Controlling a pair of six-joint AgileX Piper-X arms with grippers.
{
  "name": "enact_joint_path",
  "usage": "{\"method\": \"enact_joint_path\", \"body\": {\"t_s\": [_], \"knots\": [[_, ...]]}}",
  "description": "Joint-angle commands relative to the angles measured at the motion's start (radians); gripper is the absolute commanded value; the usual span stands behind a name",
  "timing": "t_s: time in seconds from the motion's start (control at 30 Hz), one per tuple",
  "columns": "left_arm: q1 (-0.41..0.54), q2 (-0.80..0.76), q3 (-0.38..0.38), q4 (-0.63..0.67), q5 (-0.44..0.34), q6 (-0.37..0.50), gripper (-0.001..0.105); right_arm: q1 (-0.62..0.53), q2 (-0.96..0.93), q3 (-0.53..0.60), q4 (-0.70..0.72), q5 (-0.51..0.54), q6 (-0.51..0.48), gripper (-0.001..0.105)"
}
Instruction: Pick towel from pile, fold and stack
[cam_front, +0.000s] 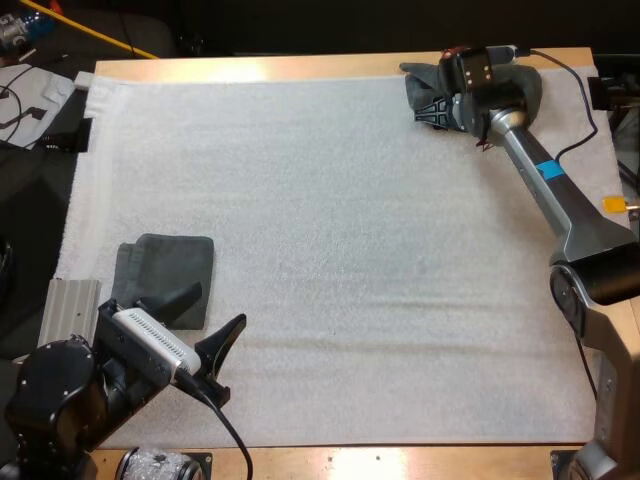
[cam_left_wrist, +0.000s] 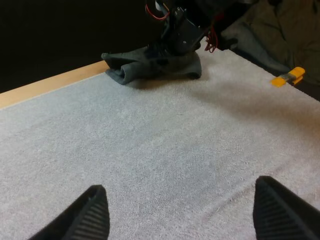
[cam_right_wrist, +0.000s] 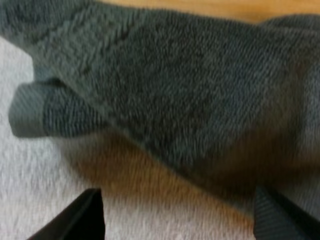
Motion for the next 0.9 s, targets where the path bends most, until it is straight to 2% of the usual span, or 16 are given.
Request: {"method": "enact_joint_path", "body": {"t_s": [0.0,0.23,0.3,0.33,0.5,0.53,0.57,0.6,0.63,0.7,0.87], "knots": [[-0.004,0.004,-0.007,-0.009,0.003,-0.009,0.059,-0.017,0.014,-0.014,-0.049,0.028,-0.011,0.061],[-0.004,0.004,-0.007,-0.010,0.001,-0.010,0.060,-0.062,0.050,-0.022,-0.107,0.009,0.005,0.060],[-0.004,0.004,-0.007,-0.010,0.001,-0.012,0.060,-0.070,0.057,-0.024,-0.107,0.002,0.011,0.056],[-0.004,0.005,-0.008,-0.009,0.001,-0.011,0.060,-0.073,0.058,-0.023,-0.105,-0.001,0.014,0.053],[-0.004,0.010,-0.008,-0.008,0.002,-0.010,0.059,-0.075,0.059,-0.027,-0.086,-0.011,0.017,0.019],[-0.004,0.002,-0.006,-0.009,0.006,-0.010,0.060,-0.072,0.059,-0.023,-0.087,-0.008,0.015,0.027],[-0.005,0.000,-0.007,-0.007,0.005,-0.009,0.060,-0.071,0.061,-0.022,-0.084,-0.011,0.016,0.023],[-0.004,0.000,-0.005,-0.007,0.006,-0.009,0.059,-0.070,0.059,-0.021,-0.074,-0.015,0.012,0.009],[-0.004,0.001,-0.006,-0.006,0.007,-0.008,0.060,-0.069,0.059,-0.022,-0.067,-0.021,0.009,0.001],[-0.004,0.003,-0.005,-0.008,0.007,-0.009,0.060,-0.067,0.052,-0.023,-0.054,-0.021,-0.006,0.000],[-0.005,0.007,-0.003,-0.009,0.009,-0.009,0.060,-0.039,-0.070,-0.023,-0.023,-0.010,-0.127,0.001]]}}
